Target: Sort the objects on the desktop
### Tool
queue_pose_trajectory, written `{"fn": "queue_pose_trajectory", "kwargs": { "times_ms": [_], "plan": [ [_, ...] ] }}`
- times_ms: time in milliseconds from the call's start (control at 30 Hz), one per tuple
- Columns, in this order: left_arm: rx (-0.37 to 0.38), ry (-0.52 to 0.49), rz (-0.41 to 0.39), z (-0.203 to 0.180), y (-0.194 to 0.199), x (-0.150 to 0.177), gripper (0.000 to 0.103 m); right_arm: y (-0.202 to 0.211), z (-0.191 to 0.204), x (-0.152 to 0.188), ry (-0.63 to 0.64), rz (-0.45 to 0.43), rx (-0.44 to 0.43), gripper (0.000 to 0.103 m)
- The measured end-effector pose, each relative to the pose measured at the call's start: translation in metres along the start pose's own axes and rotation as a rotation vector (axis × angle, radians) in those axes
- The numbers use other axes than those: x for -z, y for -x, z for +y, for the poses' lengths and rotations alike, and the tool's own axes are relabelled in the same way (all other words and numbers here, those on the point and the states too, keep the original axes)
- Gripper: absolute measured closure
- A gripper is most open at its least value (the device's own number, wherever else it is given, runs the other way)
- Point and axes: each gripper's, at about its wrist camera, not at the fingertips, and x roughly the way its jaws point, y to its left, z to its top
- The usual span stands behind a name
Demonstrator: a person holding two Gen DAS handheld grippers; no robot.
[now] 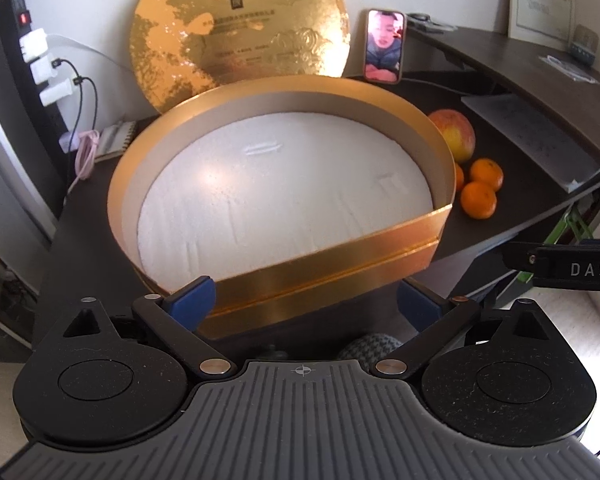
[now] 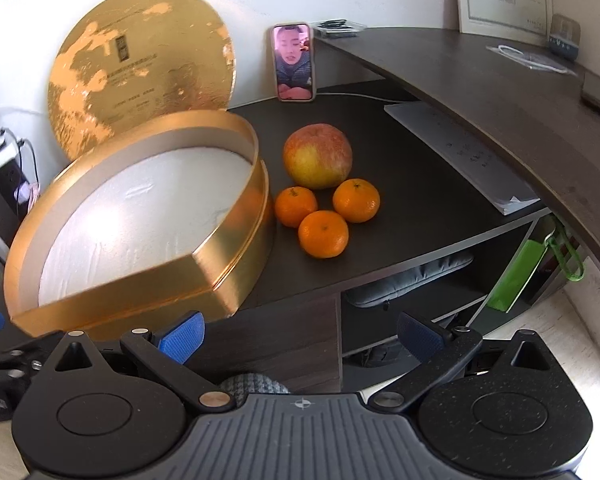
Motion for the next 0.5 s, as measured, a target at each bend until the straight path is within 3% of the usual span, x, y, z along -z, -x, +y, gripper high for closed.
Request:
{"fn": "queue_pose_trajectory", "kwargs": {
  "times_ms": [267,500],
  "plan": [
    [-0.005,0.005,-0.035,0.001,-0.013,-0.018,0.002,-0.017,-0.022,-0.012,-0.001,-0.143,-0.044,0.000],
    [-0.009,0.105,-0.081,0.014,-0.025,-0.025,0.000,-0.039,-0.030,-0.020,-0.030,-0.163,-0.092,0.000]
  ]
}}
